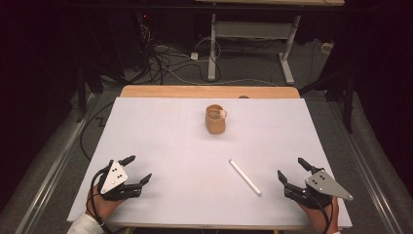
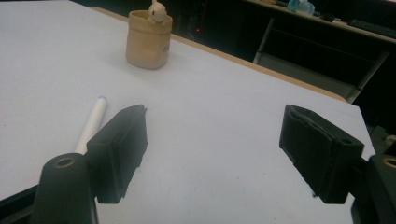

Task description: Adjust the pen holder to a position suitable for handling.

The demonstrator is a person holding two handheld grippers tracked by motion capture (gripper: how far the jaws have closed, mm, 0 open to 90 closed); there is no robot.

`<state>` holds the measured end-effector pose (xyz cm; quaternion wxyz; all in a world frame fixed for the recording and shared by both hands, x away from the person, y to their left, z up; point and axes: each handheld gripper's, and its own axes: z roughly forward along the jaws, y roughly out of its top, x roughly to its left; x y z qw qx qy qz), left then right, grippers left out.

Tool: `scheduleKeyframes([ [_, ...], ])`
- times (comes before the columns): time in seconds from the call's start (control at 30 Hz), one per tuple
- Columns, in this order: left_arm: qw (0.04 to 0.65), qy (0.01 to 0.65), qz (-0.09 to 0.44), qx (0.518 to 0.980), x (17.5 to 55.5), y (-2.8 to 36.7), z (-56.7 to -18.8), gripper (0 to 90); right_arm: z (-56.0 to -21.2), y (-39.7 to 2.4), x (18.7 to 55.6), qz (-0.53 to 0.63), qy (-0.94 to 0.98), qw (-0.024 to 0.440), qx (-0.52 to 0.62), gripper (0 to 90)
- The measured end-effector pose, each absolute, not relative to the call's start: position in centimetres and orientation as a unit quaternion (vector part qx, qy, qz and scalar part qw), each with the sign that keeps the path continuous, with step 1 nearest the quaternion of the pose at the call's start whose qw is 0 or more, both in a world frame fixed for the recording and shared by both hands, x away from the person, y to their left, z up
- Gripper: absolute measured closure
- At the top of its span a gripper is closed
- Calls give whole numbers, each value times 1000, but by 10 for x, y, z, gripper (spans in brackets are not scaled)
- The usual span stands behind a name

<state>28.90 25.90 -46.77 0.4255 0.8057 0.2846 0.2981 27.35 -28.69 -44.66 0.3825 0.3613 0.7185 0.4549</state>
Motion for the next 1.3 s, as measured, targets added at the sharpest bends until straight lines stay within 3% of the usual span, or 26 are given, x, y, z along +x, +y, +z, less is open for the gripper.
scheduleKeyframes([
  [0.6,422,287,300,807,290,261,-468,195,-449,-289,281,452,720,382,362,270],
  [0.77,420,286,300,808,291,258,-469,197,-450,-289,288,451,723,379,361,342],
  [1.0,417,284,299,810,293,257,-469,197,-450,-284,298,444,730,376,358,510],
  [1.3,418,286,301,808,293,258,-469,197,-449,-280,313,446,737,359,360,640],
])
